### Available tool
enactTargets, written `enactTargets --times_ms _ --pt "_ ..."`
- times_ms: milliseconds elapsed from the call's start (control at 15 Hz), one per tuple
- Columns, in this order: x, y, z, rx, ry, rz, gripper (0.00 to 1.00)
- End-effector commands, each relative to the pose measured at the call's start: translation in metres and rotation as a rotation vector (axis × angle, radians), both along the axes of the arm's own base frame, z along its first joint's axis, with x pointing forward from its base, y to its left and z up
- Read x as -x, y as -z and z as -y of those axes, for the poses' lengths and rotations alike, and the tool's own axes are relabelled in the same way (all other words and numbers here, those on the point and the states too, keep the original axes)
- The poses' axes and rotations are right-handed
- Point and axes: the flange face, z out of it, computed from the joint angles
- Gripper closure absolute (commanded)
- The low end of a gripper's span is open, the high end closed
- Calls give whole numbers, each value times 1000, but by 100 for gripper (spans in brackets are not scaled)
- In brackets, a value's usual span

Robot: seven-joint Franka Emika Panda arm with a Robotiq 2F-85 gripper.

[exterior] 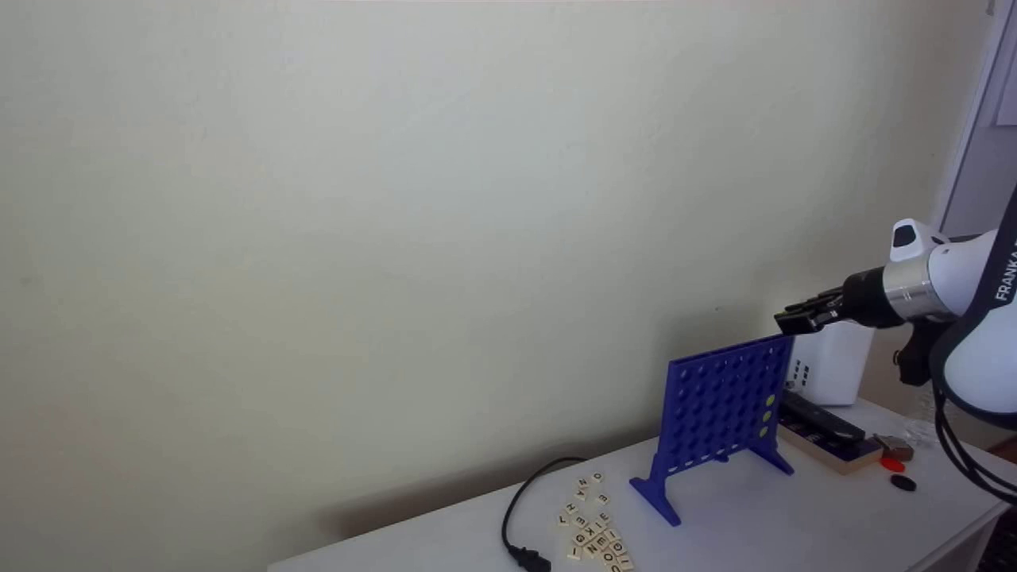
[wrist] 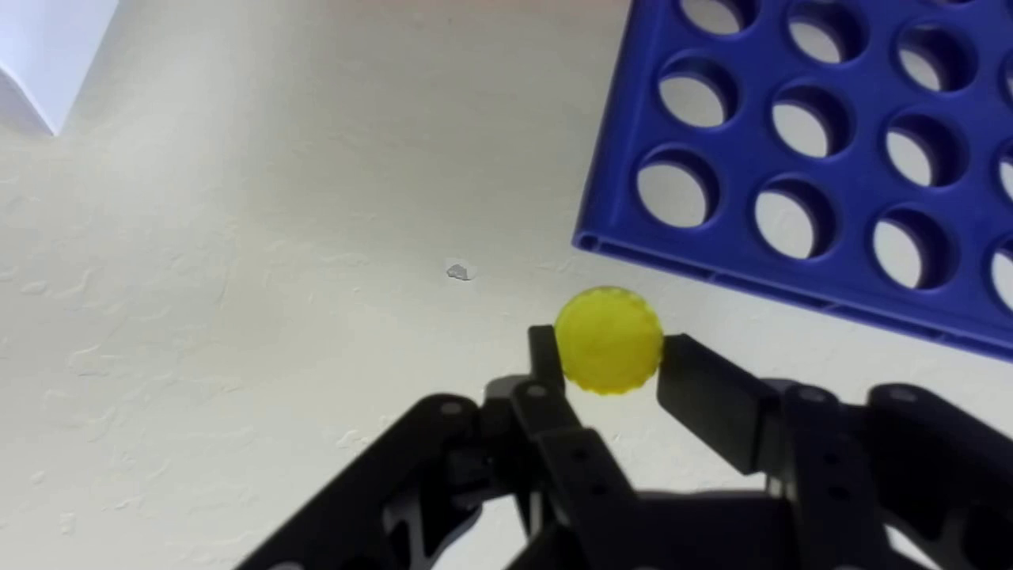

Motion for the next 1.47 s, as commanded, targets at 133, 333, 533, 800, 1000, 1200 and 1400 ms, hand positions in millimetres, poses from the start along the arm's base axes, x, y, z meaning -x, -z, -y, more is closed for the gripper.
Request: enactTargets --times_ms 133,333,533,800,1000,1200,1400 --pt "1 6 -4 -19 -21 12 87" --pt "0 8 -5 -22 -21 9 87" --pt "0 9 -6 -25 -23 8 87" --pt "-1 11 -7 -25 -25 7 87" --pt "-2 11 -7 -26 -24 7 87" --pt "-4 11 -8 -29 -25 9 87" --pt "-5 12 -10 -28 -29 8 87"
